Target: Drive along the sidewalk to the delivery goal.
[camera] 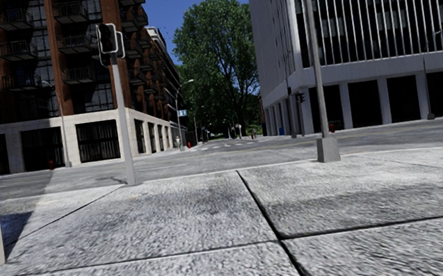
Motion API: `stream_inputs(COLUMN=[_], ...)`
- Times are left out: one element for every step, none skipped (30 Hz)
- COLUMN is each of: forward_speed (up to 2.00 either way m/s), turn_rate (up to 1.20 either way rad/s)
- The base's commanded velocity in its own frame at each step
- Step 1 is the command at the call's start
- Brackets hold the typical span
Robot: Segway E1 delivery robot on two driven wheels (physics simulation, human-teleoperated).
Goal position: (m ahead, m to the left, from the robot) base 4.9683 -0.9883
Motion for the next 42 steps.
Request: stream_inputs(forward_speed=[2.0,2.0,2.0,2.0,2.0,2.0,2.0,2.0,2.0,2.0,2.0,2.0,2.0,2.0,2.0,2.0,2.0,2.0,2.0,2.0,2.0,2.0,2.0,2.0,2.0,2.0,2.0,2.0,2.0,2.0,2.0,2.0,2.0,2.0,2.0,2.0,2.0,2.0,2.0,2.0,2.0,1.92], turn_rate=[0.0,0.0,0.0,0.0,0.0,0.0,0.0,0.0,0.0,0.0,0.0,0.0,0.0,0.0,0.0,0.0,0.0,0.0,0.0,0.0,0.0,0.0,0.0,0.0,0.0,0.0,0.0,0.0,0.0,0.0,0.0,0.0,0.0,0.0,0.0,0.0,0.0,0.0,0.0,0.0,0.0,0.0])
